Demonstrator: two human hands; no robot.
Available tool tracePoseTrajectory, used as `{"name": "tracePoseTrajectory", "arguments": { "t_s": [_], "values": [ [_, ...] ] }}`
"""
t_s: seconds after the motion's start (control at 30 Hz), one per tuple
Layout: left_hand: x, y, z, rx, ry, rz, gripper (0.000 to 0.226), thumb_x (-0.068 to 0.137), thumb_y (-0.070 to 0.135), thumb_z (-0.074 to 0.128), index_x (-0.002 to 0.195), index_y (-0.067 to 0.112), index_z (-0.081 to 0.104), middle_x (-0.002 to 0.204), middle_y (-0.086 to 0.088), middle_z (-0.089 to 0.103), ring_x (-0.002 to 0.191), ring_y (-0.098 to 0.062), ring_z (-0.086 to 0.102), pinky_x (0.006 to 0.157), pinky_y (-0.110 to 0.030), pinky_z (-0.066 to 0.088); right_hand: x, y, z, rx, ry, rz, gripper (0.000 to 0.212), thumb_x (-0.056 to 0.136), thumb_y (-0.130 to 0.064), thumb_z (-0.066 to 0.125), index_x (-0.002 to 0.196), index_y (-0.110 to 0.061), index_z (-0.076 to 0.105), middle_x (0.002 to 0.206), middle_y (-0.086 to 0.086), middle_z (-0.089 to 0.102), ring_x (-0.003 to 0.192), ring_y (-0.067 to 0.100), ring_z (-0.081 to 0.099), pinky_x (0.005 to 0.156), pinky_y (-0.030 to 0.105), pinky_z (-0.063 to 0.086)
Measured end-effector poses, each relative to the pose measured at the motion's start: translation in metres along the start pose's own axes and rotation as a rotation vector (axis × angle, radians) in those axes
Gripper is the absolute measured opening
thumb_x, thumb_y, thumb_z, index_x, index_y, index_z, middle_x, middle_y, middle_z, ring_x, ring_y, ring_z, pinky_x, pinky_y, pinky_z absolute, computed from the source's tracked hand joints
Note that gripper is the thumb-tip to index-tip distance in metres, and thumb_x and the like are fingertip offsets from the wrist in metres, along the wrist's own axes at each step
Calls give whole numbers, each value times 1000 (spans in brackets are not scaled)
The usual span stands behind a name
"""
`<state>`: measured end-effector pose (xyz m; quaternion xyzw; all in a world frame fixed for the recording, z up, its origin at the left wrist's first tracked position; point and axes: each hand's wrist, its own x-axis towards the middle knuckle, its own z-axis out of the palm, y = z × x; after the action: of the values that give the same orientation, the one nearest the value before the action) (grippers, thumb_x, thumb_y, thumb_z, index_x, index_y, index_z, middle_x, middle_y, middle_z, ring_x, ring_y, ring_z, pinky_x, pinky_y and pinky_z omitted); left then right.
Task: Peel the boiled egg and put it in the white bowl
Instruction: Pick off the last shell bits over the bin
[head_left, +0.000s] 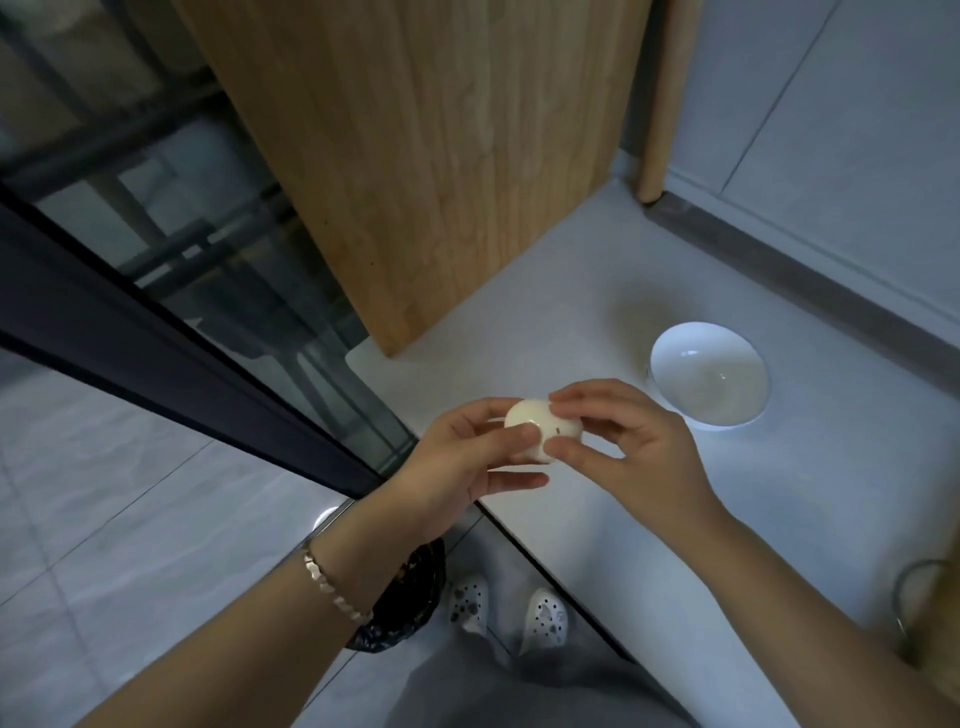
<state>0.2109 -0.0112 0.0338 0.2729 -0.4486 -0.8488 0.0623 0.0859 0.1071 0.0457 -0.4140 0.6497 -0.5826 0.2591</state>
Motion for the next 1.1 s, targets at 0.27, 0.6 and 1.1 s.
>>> {"name": "tracePoseTrajectory", "arguments": {
  "t_s": [0.27,0.6,1.1],
  "values": [
    [1,3,-11,-1,43,46,26,66,5,68,91,13,65,80,1,74,79,-17,71,66,-30,59,10,-1,17,-27,90,111,28,80,-3,64,72,-30,65,86,-14,66,80,-6,62,70,5,47],
    [-8,1,-25,137,120,207,44,70,-19,63,88,21,61,98,1,62,83,-14,64,69,-21,54,14,3,12,21,171,411,42,86,8,44,74,-27,65,78,-6,67,57,-3,63,61,7,53],
    [-16,-1,-25,236,105,360,38,59,-8,67,88,16,61,88,11,70,89,-8,65,72,-21,53,20,-8,33,-12,33,422,15,82,-22,63,68,-26,69,51,-13,62,48,-1,51,49,7,42]
  ]
}}
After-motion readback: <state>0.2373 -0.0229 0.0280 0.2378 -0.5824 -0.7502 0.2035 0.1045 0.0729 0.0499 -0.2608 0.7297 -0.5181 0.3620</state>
